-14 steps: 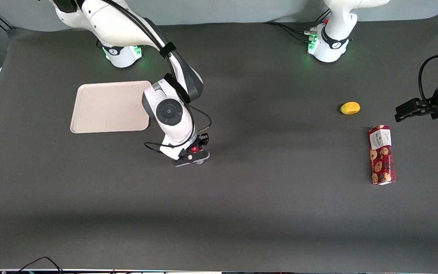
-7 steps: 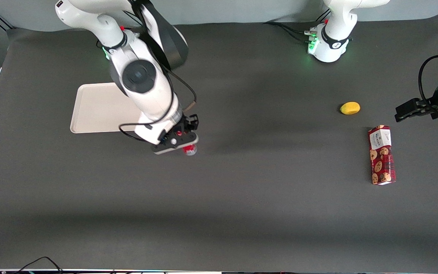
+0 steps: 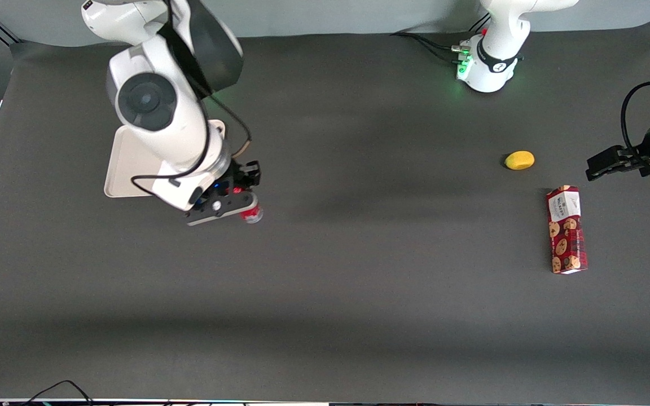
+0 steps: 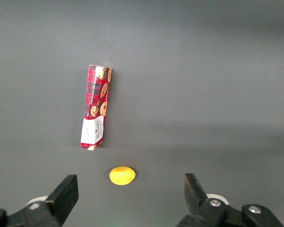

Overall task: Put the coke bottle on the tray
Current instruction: 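Lift the red bottle and carry it toward the white tray, then lower the bottle onto the tray corner and open the right gripper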

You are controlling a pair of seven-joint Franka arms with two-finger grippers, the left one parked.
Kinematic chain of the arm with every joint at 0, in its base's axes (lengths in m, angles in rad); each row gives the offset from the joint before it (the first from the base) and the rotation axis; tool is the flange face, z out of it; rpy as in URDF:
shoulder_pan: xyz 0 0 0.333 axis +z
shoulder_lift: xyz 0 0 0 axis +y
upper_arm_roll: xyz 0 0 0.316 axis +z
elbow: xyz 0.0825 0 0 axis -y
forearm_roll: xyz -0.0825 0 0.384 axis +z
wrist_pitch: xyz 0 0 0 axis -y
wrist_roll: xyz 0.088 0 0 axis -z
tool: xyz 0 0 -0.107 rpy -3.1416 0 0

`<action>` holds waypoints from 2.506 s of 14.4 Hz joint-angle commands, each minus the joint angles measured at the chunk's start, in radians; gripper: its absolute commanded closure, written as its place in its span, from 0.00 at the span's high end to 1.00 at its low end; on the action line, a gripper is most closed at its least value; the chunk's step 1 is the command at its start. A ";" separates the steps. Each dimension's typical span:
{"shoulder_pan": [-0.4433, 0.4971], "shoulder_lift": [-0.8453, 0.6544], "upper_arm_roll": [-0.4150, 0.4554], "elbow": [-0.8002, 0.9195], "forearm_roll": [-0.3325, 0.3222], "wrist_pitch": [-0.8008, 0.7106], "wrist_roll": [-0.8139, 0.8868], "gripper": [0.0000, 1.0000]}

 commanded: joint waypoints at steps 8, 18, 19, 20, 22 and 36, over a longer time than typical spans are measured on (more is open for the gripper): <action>-0.344 -0.551 0.011 -0.890 -0.131 0.340 -0.429 0.00; -0.753 -0.646 0.014 -1.191 -0.207 0.542 -0.705 0.00; -0.781 -0.643 0.014 -1.212 -0.207 0.570 -0.722 0.00; -0.799 -0.639 0.014 -1.225 -0.207 0.591 -0.730 0.00; -0.829 -0.620 0.014 -1.228 -0.209 0.608 -0.764 0.00; -0.886 -0.528 0.011 -1.217 -0.206 0.661 -0.792 1.00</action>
